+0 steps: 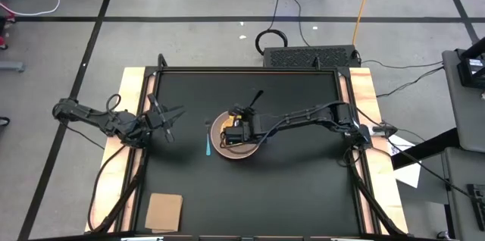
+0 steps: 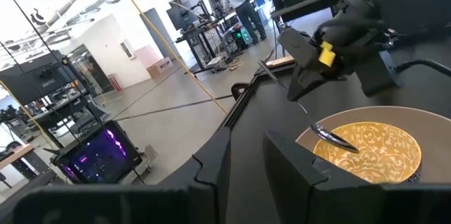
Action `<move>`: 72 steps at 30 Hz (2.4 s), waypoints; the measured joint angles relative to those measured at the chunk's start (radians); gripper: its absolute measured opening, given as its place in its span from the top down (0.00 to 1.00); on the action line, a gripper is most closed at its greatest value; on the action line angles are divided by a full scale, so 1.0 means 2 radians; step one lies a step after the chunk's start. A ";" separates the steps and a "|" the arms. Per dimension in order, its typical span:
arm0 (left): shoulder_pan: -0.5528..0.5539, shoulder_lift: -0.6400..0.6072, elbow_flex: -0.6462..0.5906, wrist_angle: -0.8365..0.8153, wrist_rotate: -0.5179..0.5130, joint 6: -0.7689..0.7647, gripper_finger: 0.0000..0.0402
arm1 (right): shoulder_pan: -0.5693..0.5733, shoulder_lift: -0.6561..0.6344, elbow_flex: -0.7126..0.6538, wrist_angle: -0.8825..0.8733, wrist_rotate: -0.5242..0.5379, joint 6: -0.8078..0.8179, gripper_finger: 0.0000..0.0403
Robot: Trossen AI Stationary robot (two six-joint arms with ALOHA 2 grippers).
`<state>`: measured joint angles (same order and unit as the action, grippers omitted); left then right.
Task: Set table place
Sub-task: Put the spoon into the yellow bowl
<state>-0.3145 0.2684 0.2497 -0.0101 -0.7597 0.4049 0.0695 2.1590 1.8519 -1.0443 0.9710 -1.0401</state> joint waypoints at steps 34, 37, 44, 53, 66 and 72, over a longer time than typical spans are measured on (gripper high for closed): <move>0.000 0.000 0.000 -0.004 0.000 -0.005 0.78 | 0.022 0.000 -0.043 0.118 -0.004 -0.188 1.00; 0.000 0.000 0.000 -0.004 0.000 -0.005 0.78 | 0.022 0.000 -0.049 0.131 -0.004 -0.196 1.00; 0.000 0.000 0.000 -0.004 0.000 -0.005 0.78 | 0.021 0.000 -0.063 0.157 -0.004 -0.217 1.00; 0.000 0.000 0.000 -0.004 0.000 -0.004 0.78 | 0.018 0.000 -0.079 0.169 -0.004 -0.220 1.00; 0.000 0.000 0.000 -0.004 0.000 -0.004 0.78 | 0.016 0.000 -0.079 0.169 -0.029 -0.228 1.00; 0.000 0.000 0.000 -0.004 0.000 -0.005 0.78 | 0.011 -0.001 -0.079 0.169 -0.040 -0.228 1.00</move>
<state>-0.3148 0.2681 0.2497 -0.0185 -0.7597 0.3958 0.0917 2.1578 1.6943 -0.7059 0.8911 -1.4971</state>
